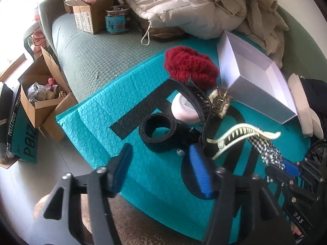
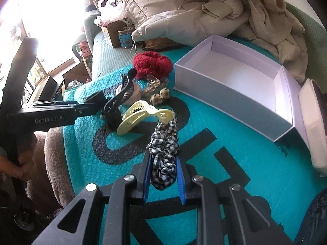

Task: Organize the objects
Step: 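Grasp the black coiled strap with the left tool while the right tool holds the scrunchie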

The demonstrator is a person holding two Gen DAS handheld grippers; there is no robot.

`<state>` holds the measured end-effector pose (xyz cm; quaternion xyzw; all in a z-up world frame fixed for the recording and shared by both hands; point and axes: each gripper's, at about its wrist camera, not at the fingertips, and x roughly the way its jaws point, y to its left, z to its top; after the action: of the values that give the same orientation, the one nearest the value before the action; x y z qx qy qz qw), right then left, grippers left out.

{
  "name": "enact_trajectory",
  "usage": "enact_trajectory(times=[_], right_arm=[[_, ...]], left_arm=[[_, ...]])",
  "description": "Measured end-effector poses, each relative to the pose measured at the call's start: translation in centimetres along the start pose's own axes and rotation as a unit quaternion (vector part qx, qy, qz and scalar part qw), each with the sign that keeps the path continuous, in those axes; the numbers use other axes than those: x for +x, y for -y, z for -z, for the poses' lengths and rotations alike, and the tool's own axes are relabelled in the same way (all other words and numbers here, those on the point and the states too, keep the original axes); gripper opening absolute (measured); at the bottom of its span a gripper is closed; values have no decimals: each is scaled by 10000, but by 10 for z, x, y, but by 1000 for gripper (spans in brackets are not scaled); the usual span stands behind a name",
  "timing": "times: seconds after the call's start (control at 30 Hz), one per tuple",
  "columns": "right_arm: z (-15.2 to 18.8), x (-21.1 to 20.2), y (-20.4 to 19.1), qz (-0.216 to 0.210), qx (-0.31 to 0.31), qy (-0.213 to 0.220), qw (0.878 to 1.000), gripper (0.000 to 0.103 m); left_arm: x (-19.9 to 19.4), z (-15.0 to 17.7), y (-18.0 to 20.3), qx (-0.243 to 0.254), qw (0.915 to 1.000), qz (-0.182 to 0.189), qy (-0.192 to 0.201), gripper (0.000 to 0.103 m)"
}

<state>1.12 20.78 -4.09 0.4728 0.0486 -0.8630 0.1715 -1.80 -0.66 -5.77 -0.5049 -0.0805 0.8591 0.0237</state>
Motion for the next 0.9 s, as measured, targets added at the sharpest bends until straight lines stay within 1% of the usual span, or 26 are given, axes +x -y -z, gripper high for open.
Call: enact_trajectory(times=[0.13,0.27,0.4,0.43,0.47,0.5,0.63,0.77,0.9], right_arm=[[3,4,5,-30,60,-64,10000,21],[6,10,5,11,-47,-123,9999,21],[7,13,5,-54,-52,-185,9998,21],[6,14,4,-54,-75,-184,9998,21],[6,14,3,-39,-126,-170,9998,21],[6,14,1,-21,-170,-154,9997,21],[4,12,2,-45,-134,-113,9998,21],[-2,5,5,-140,-17,6,9999,21],[-9,-9,4,-97,-28,225,9997,21]], left_arm=[[11,-5,-7,-142,9999,-33,-70,59],[20,-9,-16,-320,9992,211,-66,59],[26,-16,-15,-164,9997,194,-9,59],[28,-18,-14,-144,9997,195,2,56],[30,-19,-13,-120,9997,216,-17,49],[33,-20,-12,-107,9996,242,-48,40],[32,-20,-3,184,9997,139,14,40],[22,-22,-5,197,9997,89,85,40],[8,-24,-10,150,9998,58,154,40]])
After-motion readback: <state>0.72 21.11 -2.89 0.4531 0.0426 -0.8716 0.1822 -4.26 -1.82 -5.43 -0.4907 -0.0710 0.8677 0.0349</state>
